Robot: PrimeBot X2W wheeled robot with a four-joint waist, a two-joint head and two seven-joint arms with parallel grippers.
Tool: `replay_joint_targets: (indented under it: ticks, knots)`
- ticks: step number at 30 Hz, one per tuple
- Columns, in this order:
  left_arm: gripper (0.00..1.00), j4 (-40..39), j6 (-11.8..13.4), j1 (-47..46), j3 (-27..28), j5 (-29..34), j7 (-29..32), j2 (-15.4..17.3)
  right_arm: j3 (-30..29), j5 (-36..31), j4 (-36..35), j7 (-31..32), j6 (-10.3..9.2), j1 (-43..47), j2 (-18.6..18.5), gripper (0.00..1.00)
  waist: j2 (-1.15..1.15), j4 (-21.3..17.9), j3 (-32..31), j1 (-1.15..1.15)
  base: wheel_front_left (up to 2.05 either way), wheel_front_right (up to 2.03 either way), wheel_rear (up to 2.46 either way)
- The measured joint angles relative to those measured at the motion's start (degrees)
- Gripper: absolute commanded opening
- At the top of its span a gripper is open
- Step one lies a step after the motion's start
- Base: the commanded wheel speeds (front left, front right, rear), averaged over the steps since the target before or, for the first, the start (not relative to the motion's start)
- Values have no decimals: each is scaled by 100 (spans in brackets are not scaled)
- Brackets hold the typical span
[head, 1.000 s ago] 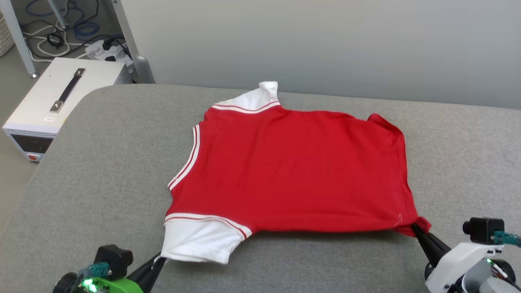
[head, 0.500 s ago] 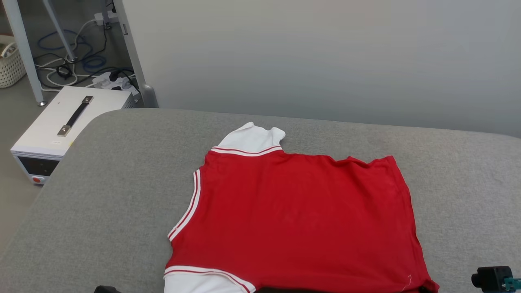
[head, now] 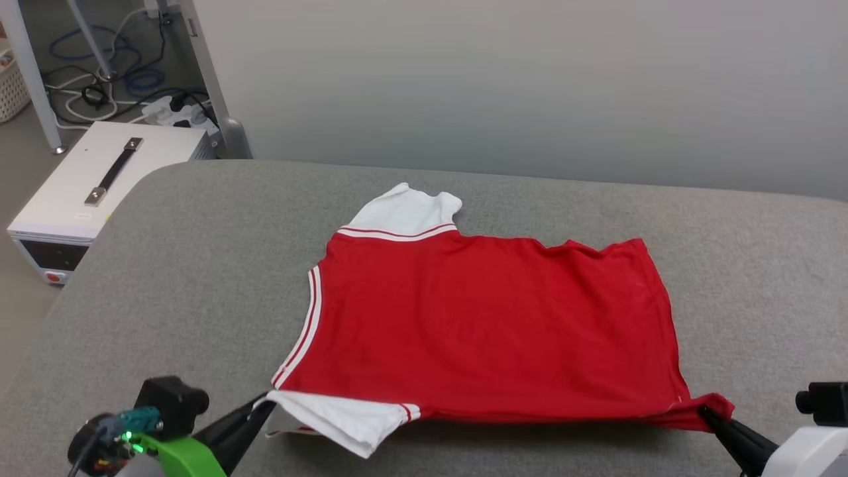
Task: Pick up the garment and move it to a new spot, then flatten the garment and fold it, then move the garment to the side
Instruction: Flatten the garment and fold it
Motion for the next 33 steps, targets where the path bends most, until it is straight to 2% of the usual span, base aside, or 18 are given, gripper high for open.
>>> replay_joint_targets:
  ticks: [7, 17, 24, 32, 33]
  knots:
    - [0, 430, -157, -1050, -171, 145, 288, -243, -392, -433, -216, 660, -1, -436, 266, 0, 0, -63, 459, 0, 0, 0, 0]
    - [0, 1552, -327, -2358, -386, 189, 387, -472, -493, -1009, -67, 1394, -1, -1233, 668, 0, 0, -182, 1212, 0, 0, 0, 0]
    - [0, 2381, -374, -2990, -725, 177, 331, -590, -539, -1318, 250, 1562, -1, -1606, 847, 0, 0, -266, 1631, 1, 0, 0, 0]
    - [0, 3101, -377, -3534, -1413, 22, 177, -666, -469, -1395, 470, 1611, -1, -1847, 967, 0, 0, -363, 1921, 1, 0, 0, 0]
    - [9, 3204, -377, -3565, -1458, 13, 175, -697, -468, -1404, 506, 1612, -1, -1868, 975, 0, 0, -374, 1936, 1, 0, 0, 0]
